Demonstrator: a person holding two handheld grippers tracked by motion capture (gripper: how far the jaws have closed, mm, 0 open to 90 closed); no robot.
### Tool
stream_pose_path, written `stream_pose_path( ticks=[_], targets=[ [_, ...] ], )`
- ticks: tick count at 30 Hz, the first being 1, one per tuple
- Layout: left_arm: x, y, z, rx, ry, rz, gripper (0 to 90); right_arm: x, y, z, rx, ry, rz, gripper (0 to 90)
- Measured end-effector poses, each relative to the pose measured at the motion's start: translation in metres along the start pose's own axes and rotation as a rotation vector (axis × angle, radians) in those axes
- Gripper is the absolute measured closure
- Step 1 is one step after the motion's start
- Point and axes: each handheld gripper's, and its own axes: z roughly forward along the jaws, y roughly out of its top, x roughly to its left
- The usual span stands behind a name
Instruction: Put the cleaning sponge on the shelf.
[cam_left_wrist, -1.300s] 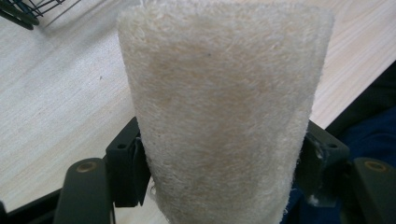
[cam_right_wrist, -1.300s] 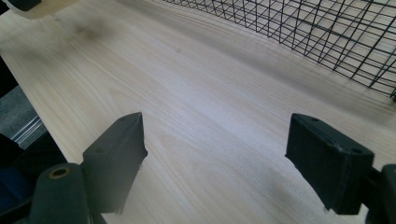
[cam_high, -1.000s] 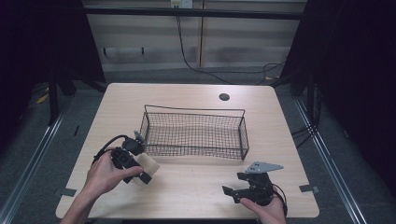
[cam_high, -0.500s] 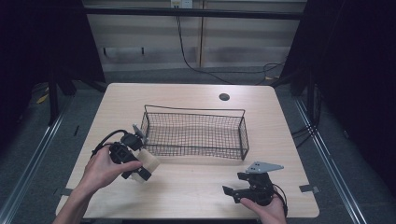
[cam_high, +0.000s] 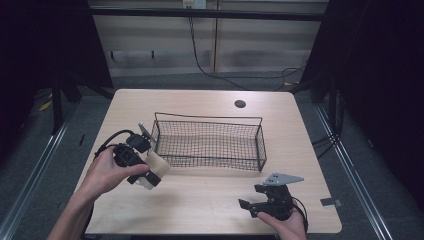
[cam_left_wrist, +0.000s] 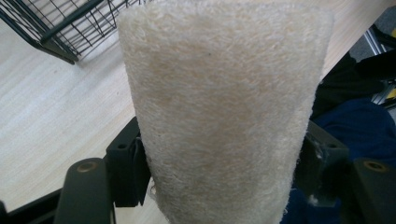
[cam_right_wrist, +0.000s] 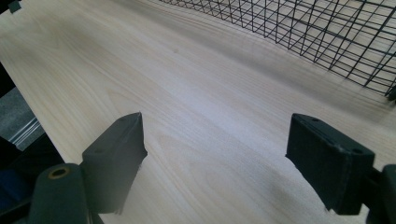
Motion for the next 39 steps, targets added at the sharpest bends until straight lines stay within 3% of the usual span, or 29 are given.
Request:
stream_pose_path(
  ticks=[13,31,39],
  targets=[
    [-0.006,0.012,-0.019,-0.019,-0.002,0.019,31.3,0.0,0.0,-0.001,-0.002,0.005,-0.002,20.6],
    [-0.003,0.031,-0.043,-0.049,0.009,-0.013,31.3,0.001,0.0,-0.003,-0.017,-0.004,0.004,19.4],
    [-0.003,0.045,-0.042,-0.02,0.043,-0.019,31.5,0.001,0.0,-0.003,-0.016,-0.007,-0.001,19.4]
  ],
)
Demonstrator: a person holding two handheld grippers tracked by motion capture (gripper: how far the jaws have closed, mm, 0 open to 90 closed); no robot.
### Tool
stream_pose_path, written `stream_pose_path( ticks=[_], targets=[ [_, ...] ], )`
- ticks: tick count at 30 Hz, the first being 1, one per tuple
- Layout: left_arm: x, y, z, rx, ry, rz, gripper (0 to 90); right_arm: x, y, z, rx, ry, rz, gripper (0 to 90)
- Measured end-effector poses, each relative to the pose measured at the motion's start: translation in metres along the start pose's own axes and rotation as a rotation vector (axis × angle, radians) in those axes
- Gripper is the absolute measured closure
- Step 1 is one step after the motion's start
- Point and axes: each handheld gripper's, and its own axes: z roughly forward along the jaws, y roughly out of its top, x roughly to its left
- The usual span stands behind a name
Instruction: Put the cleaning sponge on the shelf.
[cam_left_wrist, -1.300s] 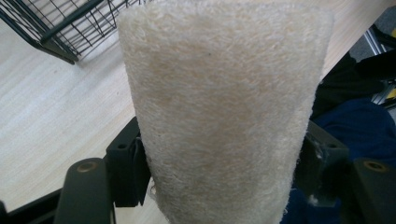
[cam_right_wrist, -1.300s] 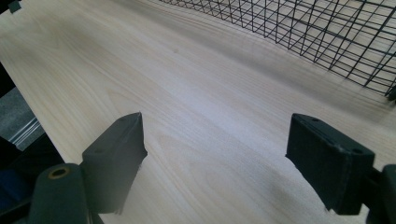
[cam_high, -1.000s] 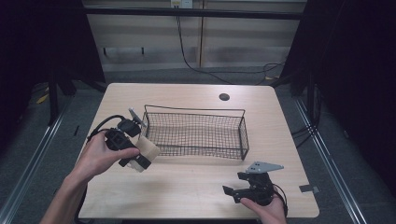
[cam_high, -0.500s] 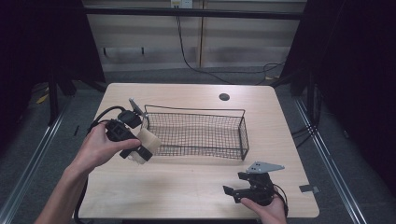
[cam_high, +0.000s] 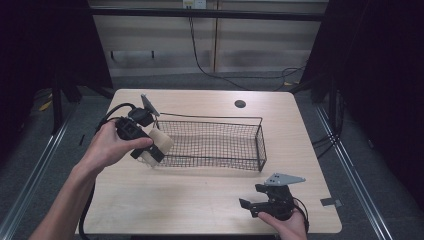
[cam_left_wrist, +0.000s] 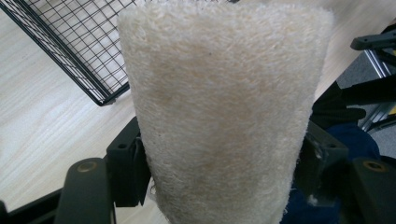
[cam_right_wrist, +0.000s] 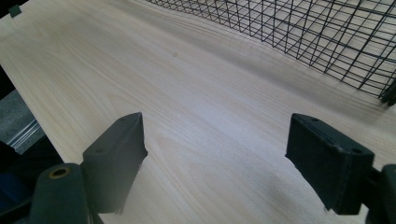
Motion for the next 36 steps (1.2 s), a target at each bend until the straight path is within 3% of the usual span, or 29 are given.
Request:
stream_pose_path(
  ticks=[10,21,28,36],
  targets=[
    [0.0,0.023,-0.003,-0.037,0.013,-0.075,31.5,0.0,0.0,-0.001,-0.002,0.001,0.001,19.4],
    [0.0,0.042,-0.001,-0.044,0.045,-0.122,31.4,0.0,-0.001,0.0,0.0,0.003,0.004,19.4],
    [0.007,0.052,0.002,-0.063,0.074,-0.208,31.4,0.001,-0.001,0.0,0.002,0.005,0.005,19.4],
    [0.01,0.059,0.008,-0.067,0.083,-0.251,31.4,0.001,-0.001,0.0,0.003,0.004,0.002,19.4]
  ],
)
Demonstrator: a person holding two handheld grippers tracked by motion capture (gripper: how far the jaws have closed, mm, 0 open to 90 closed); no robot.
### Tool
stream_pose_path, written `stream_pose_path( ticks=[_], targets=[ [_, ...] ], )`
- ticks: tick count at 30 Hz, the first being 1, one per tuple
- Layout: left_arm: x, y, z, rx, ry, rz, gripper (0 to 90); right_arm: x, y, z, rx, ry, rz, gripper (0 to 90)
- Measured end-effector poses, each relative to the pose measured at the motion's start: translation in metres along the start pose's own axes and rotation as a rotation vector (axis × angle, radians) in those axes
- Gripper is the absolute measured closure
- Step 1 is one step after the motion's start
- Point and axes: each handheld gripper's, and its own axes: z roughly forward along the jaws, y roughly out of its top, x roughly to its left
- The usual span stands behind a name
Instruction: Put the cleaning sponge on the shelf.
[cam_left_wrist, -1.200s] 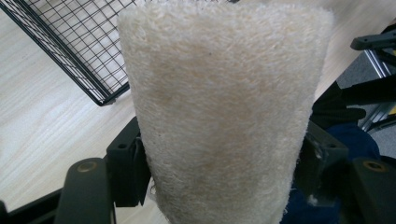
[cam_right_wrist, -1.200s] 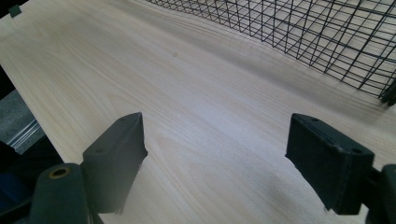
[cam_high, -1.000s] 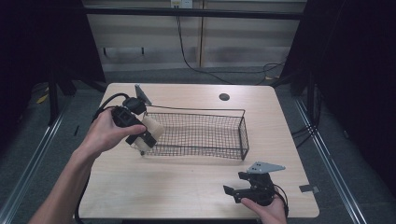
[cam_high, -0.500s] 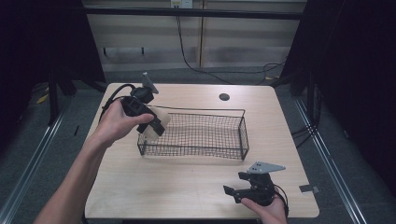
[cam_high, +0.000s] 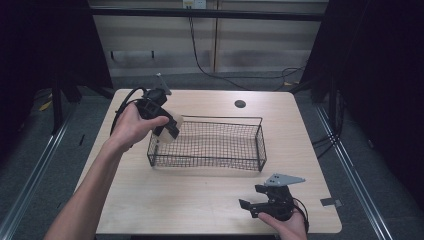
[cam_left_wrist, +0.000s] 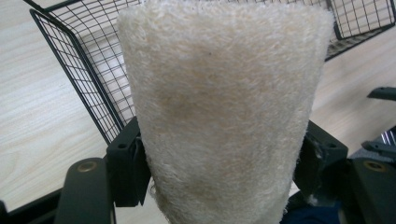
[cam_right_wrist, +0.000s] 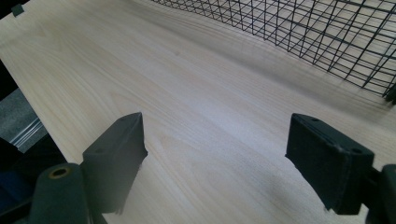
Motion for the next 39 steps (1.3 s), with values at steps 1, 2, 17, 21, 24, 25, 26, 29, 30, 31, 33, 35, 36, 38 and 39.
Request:
stream_pose_path(
  ticks=[1,2,17,21,24,25,26,29,30,31,33,35,36,38,39],
  targets=[
    [0.0,0.001,0.002,-0.011,-0.001,-0.012,31.4,0.0,0.0,0.0,0.0,0.0,0.0,19.4],
    [0.0,0.003,0.004,-0.014,-0.003,-0.023,31.4,0.0,0.0,0.0,0.001,0.0,0.002,19.4],
    [0.006,0.013,0.036,0.032,0.029,-0.119,31.5,0.0,-0.001,0.0,0.007,0.001,0.003,19.4],
    [0.008,0.013,0.044,0.042,0.028,-0.156,31.4,0.0,-0.001,0.0,0.004,0.002,0.0,19.4],
    [0.01,0.014,0.049,0.052,0.053,-0.165,31.3,0.0,-0.001,0.0,0.012,0.006,0.001,19.3],
    [0.011,0.014,0.05,0.058,0.064,-0.168,31.3,0.0,-0.001,0.0,0.012,0.006,0.001,19.3],
    [0.011,0.014,0.052,0.055,0.066,-0.17,31.3,0.0,-0.001,0.0,0.011,0.005,0.001,19.4],
    [0.011,0.014,0.054,0.068,0.073,-0.175,31.3,0.0,-0.001,0.001,0.01,0.006,0.0,19.4],
    [0.011,0.014,0.056,0.071,0.081,-0.183,31.4,0.0,-0.001,0.001,0.01,0.007,-0.001,19.3],
    [0.011,0.014,0.056,0.071,0.081,-0.183,31.4,0.0,-0.001,0.001,0.01,0.007,-0.001,19.3],
    [0.014,0.014,0.06,0.077,0.111,-0.207,31.4,0.001,-0.001,0.0,0.011,0.008,-0.002,19.4],
    [0.018,0.014,0.064,0.08,0.128,-0.222,31.4,0.0,-0.001,0.001,0.01,0.009,-0.004,19.3],
    [0.02,0.014,0.066,0.083,0.133,-0.23,31.4,0.0,-0.001,0.001,0.01,0.01,-0.004,19.4],
    [0.021,0.014,0.07,0.092,0.13,-0.238,31.4,0.0,-0.001,0.001,0.011,0.011,-0.006,19.3],
    [0.023,0.013,0.075,0.1,0.132,-0.241,31.3,0.0,-0.001,0.001,0.009,0.013,-0.005,19.2]
  ],
)
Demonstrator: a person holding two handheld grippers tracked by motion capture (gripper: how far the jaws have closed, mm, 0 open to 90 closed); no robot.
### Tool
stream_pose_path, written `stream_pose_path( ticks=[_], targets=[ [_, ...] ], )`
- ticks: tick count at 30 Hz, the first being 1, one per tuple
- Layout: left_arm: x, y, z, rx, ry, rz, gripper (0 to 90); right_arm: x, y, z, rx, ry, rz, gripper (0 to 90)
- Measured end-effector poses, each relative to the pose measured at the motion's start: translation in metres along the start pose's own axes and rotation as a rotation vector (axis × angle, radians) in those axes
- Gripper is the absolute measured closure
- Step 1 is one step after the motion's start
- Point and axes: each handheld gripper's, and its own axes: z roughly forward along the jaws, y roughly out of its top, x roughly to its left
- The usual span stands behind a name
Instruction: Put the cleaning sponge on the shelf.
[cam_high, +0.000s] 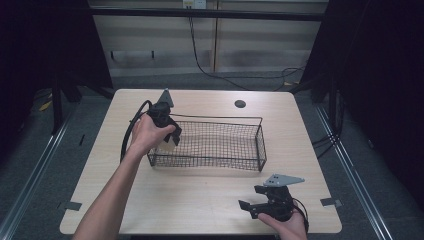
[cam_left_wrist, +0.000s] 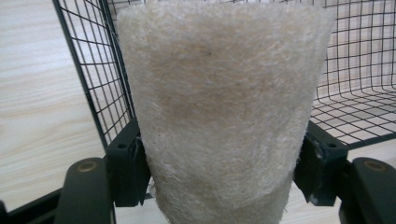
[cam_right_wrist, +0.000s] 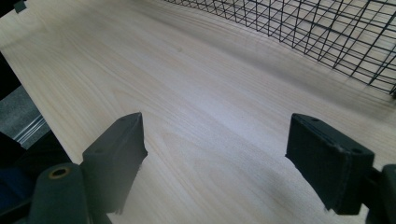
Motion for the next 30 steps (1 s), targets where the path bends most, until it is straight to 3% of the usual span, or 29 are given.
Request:
stream_pose_path(
  ticks=[5,15,19,30],
  targets=[
    [-0.001,0.001,0.009,0.014,0.034,-0.01,31.3,0.001,0.0,0.0,0.002,0.0,0.001,18.9],
    [-0.004,0.005,0.026,0.041,0.056,-0.021,31.3,0.002,0.0,0.0,0.011,0.009,0.003,18.9],
    [-0.006,0.006,0.031,0.049,0.042,-0.019,31.2,0.002,0.0,0.001,0.014,0.01,0.001,18.8],
    [-0.001,0.006,0.042,0.07,0.09,-0.035,31.2,0.003,0.0,0.001,0.014,0.02,-0.004,18.8]
  ],
)
